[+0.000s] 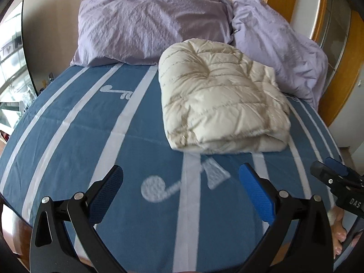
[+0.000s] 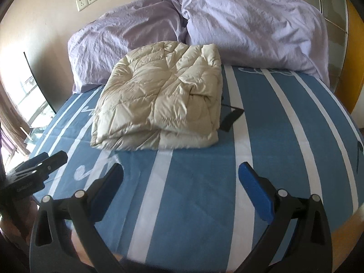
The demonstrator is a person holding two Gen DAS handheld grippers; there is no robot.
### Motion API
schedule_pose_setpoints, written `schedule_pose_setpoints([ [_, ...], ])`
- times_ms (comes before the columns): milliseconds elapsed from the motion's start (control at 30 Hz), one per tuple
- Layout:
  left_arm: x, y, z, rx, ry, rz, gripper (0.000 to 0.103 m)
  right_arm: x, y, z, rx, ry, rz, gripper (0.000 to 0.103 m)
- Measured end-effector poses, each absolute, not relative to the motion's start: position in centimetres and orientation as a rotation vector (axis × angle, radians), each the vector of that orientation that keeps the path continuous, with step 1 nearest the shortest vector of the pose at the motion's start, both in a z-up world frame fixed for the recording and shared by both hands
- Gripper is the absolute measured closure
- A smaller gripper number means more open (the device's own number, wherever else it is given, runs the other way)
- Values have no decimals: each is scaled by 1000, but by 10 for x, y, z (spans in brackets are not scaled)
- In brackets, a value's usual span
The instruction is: Fold large clothes
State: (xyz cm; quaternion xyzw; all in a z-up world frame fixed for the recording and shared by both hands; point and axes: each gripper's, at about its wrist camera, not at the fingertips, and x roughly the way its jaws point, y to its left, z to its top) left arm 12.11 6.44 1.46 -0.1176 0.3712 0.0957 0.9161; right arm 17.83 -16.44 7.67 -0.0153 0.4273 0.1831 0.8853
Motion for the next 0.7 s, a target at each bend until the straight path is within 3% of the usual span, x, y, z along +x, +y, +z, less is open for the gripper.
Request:
schedule_pose_setpoints([
  [700,87,39,26,-284,800,113,1,142,-166,101,-35,953,420,2],
])
